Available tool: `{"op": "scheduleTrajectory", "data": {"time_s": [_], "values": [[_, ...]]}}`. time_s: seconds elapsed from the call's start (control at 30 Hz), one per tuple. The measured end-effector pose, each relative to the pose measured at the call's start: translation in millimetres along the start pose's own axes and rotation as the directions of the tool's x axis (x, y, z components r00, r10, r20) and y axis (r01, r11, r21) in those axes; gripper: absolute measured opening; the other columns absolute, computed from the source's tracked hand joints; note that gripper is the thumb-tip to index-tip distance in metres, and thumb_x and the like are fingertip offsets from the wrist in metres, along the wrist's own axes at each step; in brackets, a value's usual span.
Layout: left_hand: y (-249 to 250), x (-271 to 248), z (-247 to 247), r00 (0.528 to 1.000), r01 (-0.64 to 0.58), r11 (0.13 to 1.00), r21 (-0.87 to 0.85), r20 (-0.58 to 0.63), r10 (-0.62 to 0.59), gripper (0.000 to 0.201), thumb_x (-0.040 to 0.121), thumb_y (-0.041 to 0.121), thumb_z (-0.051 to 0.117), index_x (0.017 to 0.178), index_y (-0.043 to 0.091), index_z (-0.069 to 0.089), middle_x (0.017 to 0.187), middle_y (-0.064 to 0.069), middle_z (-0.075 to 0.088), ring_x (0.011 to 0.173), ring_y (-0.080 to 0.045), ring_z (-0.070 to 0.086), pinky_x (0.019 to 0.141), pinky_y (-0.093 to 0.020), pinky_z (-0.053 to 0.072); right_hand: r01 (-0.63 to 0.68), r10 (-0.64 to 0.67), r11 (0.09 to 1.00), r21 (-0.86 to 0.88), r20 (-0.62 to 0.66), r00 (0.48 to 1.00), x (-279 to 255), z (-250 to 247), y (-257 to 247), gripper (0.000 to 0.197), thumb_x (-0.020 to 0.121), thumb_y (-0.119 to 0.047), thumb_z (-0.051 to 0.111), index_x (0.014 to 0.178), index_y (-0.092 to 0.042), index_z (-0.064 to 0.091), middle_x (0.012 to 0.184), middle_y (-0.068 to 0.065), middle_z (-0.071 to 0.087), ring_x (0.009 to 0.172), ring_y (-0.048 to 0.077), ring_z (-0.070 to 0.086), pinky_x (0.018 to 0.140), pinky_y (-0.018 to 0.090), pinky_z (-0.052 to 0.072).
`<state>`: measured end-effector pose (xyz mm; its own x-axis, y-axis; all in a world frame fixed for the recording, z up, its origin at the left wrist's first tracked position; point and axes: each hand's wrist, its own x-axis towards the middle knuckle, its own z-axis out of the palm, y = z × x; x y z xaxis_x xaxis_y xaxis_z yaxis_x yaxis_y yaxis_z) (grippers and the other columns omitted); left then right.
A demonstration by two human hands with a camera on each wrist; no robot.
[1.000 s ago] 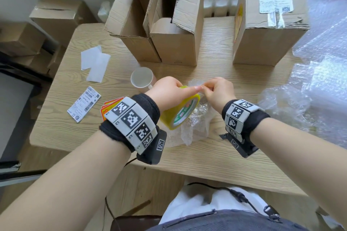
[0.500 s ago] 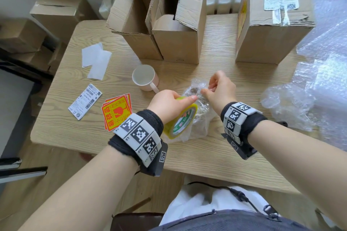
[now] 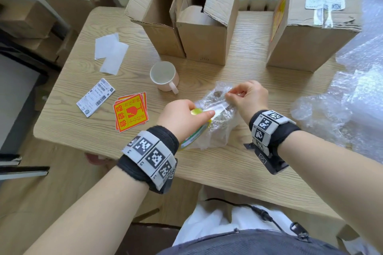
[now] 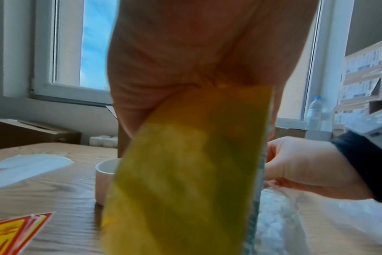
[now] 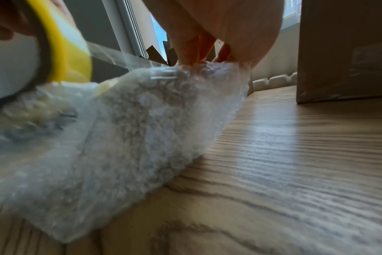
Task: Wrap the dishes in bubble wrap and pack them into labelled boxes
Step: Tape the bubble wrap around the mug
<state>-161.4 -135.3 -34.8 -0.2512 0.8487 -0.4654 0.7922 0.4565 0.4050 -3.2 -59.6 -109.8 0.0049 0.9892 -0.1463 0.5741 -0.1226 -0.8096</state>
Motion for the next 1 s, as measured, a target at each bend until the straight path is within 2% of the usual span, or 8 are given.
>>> {"op": "scheduleTrajectory", "data": {"time_s": [0.17, 0.27, 0.47, 0.57, 0.67, 0.83, 0.93, 1.0], "values": [[-18.3, -7.6, -3.7, 0.997, 0.073, 0.997, 0.04, 0.007, -0.074, 0.057, 0.079, 0.068, 0.054, 0.106, 0.018, 0.065, 0.091, -0.003, 0.068, 0.089, -0.019, 0.062, 0.07, -0.029, 0.046, 0.019, -0.018, 1.0, -0.019, 0.048, 0.999, -3.9, -1.1, -2.0, 0.012, 0.076, -0.021, 0.077, 0.081, -0.013, 0.07, 0.09, -0.002, 0.056, 0.081, 0.01, 0.05, 0.077, 0.02, 0.045], [-25.6, -17.5, -5.2, 0.998, 0.058, 0.992, -0.108, -0.015, -0.06, 0.049, 0.08, 0.059, 0.06, 0.112, 0.023, 0.066, 0.102, 0.005, 0.065, 0.094, -0.013, 0.058, 0.076, -0.027, 0.045, -0.029, 0.027, 0.999, 0.025, 0.072, 0.997, -5.5, -2.6, -3.8, 0.011, 0.077, -0.021, 0.076, 0.081, -0.013, 0.07, 0.09, -0.001, 0.061, 0.079, 0.011, 0.056, 0.075, 0.023, 0.051], [-35.1, -27.5, -12.7, 0.998, 0.013, 0.945, -0.328, -0.052, -0.032, 0.031, 0.079, 0.045, 0.07, 0.103, 0.026, 0.068, 0.096, 0.009, 0.068, 0.092, -0.013, 0.064, 0.088, -0.035, 0.052, -0.113, 0.099, 0.988, 0.103, 0.139, 0.985, -7.0, -4.9, -8.7, 0.008, 0.08, -0.018, 0.074, 0.082, -0.015, 0.067, 0.072, -0.006, 0.061, 0.066, 0.005, 0.058, 0.06, 0.017, 0.048], [-32.0, -29.1, -13.4, 0.997, 0.016, 0.941, -0.338, -0.072, -0.042, 0.032, 0.078, 0.043, 0.071, 0.104, 0.025, 0.068, 0.099, 0.009, 0.066, 0.094, -0.01, 0.061, 0.084, -0.026, 0.048, -0.068, 0.06, 0.997, 0.049, 0.148, 0.987, -6.8, -6.0, -7.4, 0.008, 0.082, -0.022, 0.071, 0.084, -0.016, 0.066, 0.079, -0.003, 0.063, 0.074, 0.011, 0.061, 0.069, 0.025, 0.053], [-27.6, -32.4, -14.9, 0.995, 0.022, 0.923, -0.384, -0.078, -0.056, 0.035, 0.078, 0.045, 0.07, 0.106, 0.023, 0.069, 0.099, 0.008, 0.066, 0.094, -0.01, 0.061, 0.085, -0.026, 0.048, 0.019, -0.007, 0.997, -0.076, 0.151, 0.988, -6.4, -8.3, -7.9, 0.021, 0.089, -0.035, 0.06, 0.09, -0.015, 0.067, 0.095, 0.003, 0.062, 0.088, 0.018, 0.058, 0.081, 0.032, 0.049], [-23.9, -35.1, -18.3, 0.993, 0.024, 0.882, -0.471, -0.093, -0.076, 0.028, 0.081, 0.042, 0.069, 0.103, 0.026, 0.068, 0.101, 0.007, 0.067, 0.098, -0.011, 0.062, 0.091, -0.032, 0.05, 0.131, -0.09, 0.957, -0.258, 0.163, 0.982, -8.4, -20.3, -14.0, 0.036, 0.093, -0.042, 0.051, 0.096, -0.013, 0.071, 0.106, 0.003, 0.056, 0.106, 0.019, 0.048, 0.088, 0.027, 0.036], [-20.5, -35.5, -18.7, 0.992, 0.02, 0.868, -0.495, -0.1, -0.08, 0.031, 0.081, 0.037, 0.07, 0.108, 0.023, 0.069, 0.105, 0.005, 0.068, 0.101, -0.011, 0.062, 0.094, -0.034, 0.049, 0.383, -0.338, 0.9, -0.209, 0.22, 0.915, -21.6, -28.4, -27.6, 0.024, 0.087, -0.024, 0.06, 0.109, -0.017, 0.069, 0.114, 0.0, 0.058, 0.114, 0.018, 0.046, 0.094, 0.02, 0.029], [-16.5, -34.2, -19.2, 0.991, 0.013, 0.87, -0.493, -0.108, -0.076, 0.031, 0.082, 0.033, 0.07, 0.111, 0.023, 0.069, 0.108, 0.004, 0.068, 0.103, -0.011, 0.061, 0.096, -0.034, 0.048, 0.497, -0.433, 0.867, -0.026, 0.454, 0.779, -35.6, -30.2, -42.8, 0.052, 0.073, -0.019, 0.064, 0.125, -0.021, 0.058, 0.123, -0.002, 0.055, 0.119, 0.017, 0.043, 0.1, 0.023, 0.031]]}}
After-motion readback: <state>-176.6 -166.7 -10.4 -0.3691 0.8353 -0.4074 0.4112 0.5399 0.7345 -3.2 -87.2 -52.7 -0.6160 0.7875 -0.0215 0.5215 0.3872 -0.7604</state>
